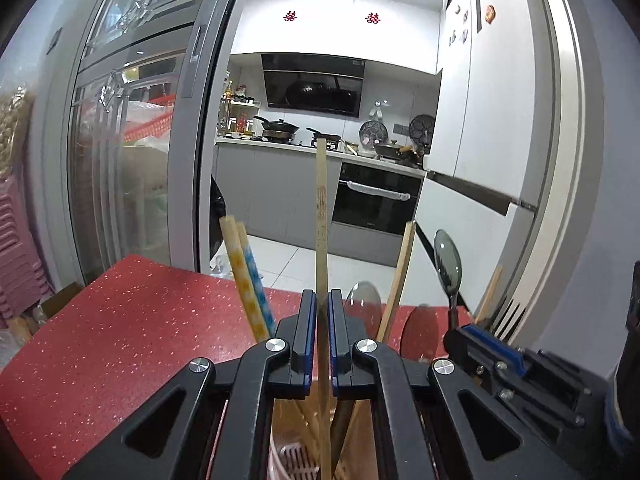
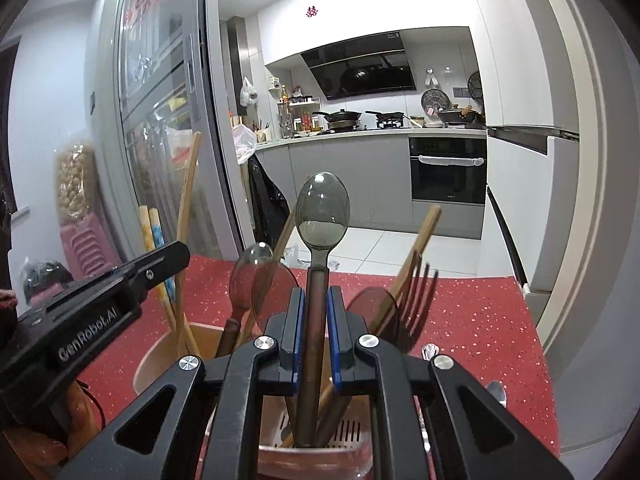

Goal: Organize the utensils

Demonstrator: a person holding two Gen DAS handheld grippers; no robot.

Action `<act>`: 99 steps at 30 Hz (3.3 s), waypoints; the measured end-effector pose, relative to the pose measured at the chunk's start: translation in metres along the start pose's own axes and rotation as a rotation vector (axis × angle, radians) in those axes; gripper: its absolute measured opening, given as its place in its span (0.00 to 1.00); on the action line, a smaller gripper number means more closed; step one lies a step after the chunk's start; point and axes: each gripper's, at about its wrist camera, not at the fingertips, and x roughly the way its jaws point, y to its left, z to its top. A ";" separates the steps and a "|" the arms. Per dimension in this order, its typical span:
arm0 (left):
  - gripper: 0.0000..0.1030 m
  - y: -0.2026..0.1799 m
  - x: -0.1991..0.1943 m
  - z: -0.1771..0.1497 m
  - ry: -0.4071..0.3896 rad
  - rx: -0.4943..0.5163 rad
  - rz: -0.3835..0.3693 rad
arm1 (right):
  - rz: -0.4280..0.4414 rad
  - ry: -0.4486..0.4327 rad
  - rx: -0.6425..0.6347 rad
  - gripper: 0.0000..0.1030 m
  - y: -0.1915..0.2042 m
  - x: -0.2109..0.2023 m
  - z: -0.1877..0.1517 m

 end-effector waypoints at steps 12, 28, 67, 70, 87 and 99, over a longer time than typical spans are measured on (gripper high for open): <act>0.30 0.004 -0.008 -0.011 0.009 0.041 0.047 | -0.013 0.032 -0.053 0.11 0.008 -0.009 -0.020; 0.30 0.004 -0.011 -0.031 0.086 0.052 0.023 | 0.018 0.093 -0.059 0.11 0.014 -0.012 -0.029; 0.30 0.016 -0.102 -0.060 0.303 0.055 0.108 | 0.017 0.242 0.081 0.77 0.021 -0.103 -0.047; 0.30 0.022 -0.111 -0.069 0.322 0.047 0.109 | 0.004 0.266 0.091 0.77 0.024 -0.109 -0.056; 0.66 0.043 -0.140 -0.108 0.422 0.020 0.094 | -0.026 0.400 0.140 0.78 0.032 -0.126 -0.095; 1.00 0.051 -0.156 -0.119 0.419 0.023 0.133 | -0.020 0.497 0.143 0.97 0.041 -0.127 -0.118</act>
